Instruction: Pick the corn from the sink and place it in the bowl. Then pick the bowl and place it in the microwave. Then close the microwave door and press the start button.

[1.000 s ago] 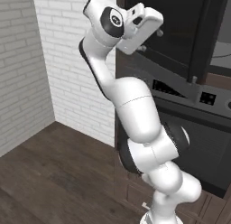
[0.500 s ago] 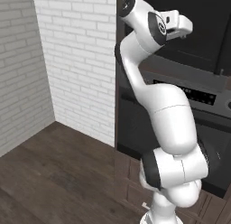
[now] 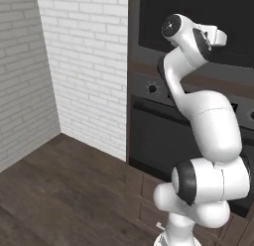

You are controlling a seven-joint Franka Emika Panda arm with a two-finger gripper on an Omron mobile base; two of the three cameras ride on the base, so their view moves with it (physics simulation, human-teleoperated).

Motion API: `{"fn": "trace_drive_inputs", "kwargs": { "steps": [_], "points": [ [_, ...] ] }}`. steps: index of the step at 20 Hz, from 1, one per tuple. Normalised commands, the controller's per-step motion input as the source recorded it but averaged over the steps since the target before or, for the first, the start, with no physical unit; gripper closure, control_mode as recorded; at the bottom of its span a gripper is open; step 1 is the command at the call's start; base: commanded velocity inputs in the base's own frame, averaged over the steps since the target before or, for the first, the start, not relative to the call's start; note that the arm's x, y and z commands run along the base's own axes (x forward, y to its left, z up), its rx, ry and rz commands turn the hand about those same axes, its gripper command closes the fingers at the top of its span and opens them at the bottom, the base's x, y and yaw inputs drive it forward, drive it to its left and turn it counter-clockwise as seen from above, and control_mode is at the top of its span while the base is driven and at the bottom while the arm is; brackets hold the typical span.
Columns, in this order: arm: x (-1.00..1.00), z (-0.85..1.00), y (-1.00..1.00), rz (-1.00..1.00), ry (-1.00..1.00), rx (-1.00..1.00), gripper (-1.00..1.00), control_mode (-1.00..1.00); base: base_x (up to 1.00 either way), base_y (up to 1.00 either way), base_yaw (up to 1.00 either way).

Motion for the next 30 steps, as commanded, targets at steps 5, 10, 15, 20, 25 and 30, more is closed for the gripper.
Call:
{"fn": "trace_drive_inputs", "kwargs": {
  "steps": [5,10,15,20,25,30],
  "points": [
    [0.56,0.00,-0.55,0.00,-0.04,0.06,-1.00,-1.00,0.00,0.00,0.00],
    [0.73,-0.13,-0.36,0.03,-0.02,0.01,-1.00,-1.00,0.00,0.00,0.00],
    [-0.75,0.17,0.08,0.00,-0.18,0.00,-1.00,-1.00,0.00,0.00,0.00],
    [-1.00,0.16,0.00,0.00,-0.18,0.00,-1.00,-1.00,0.00,0.00,0.00],
    [-1.00,0.00,-0.07,0.00,-0.16,0.00,1.00,-1.00,0.00,0.00,0.00],
    [-1.00,0.00,-0.24,0.00,-0.05,0.00,1.00,-1.00,0.00,0.00,0.00]
  ]
}}
